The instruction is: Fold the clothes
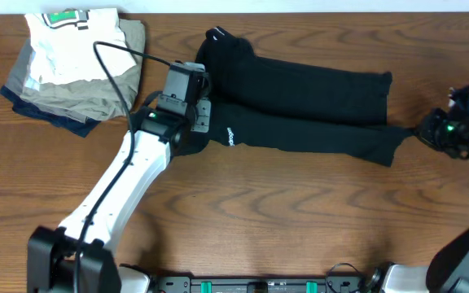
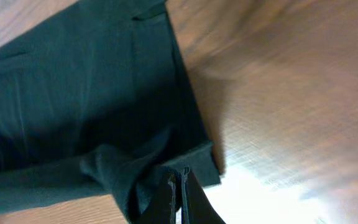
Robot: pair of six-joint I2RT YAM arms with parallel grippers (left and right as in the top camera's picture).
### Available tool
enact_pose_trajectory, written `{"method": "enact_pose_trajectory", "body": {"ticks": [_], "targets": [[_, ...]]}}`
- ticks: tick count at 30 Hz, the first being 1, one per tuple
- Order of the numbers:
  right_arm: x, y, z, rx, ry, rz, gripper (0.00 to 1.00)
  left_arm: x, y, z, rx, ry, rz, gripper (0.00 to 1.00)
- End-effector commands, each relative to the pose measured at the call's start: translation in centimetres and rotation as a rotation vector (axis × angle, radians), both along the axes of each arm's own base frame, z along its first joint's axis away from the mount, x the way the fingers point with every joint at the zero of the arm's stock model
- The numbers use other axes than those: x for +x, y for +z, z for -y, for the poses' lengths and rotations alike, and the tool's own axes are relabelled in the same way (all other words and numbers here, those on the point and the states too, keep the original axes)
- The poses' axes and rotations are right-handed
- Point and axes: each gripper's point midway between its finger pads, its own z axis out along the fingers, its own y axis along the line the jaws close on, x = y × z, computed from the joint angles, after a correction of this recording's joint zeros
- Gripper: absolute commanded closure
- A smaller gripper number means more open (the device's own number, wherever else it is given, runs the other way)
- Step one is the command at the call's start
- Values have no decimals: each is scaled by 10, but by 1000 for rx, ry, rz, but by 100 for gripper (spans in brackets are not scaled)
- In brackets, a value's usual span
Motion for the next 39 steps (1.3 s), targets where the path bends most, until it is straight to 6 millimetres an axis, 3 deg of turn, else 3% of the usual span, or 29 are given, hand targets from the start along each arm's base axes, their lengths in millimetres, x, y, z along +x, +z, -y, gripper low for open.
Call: {"method": "enact_pose_trajectory", "body": {"ticks": [1, 8, 14, 21, 34, 35, 36, 38, 39], "targets": [[15, -12, -8, 15, 30, -8, 99, 11, 1, -5, 41, -1, 21, 94], [39, -47, -3, 7, 42, -6, 99, 34, -14, -4, 53, -14, 50, 94], [54, -68, 4, -7, 35, 8, 99, 54, -40, 2, 58, -24, 60, 94], [67, -75, -3, -19, 62, 32, 99, 68, -61, 6, 55, -22, 69, 94], [79, -80, -1, -47, 63, 64, 99, 94, -60, -2, 29, 14, 156, 94], [79, -79, -1, -47, 63, 66, 99, 96, -59, -3, 27, 17, 164, 88], [80, -79, -1, -48, 63, 68, 91, 97, -58, -4, 26, 19, 168, 70], [80, -79, -3, -36, 68, 71, 62, 97, -58, -4, 26, 19, 166, 27], [80, -78, -4, -30, 71, 73, 52, 96, -59, -4, 27, 19, 162, 15]]}}
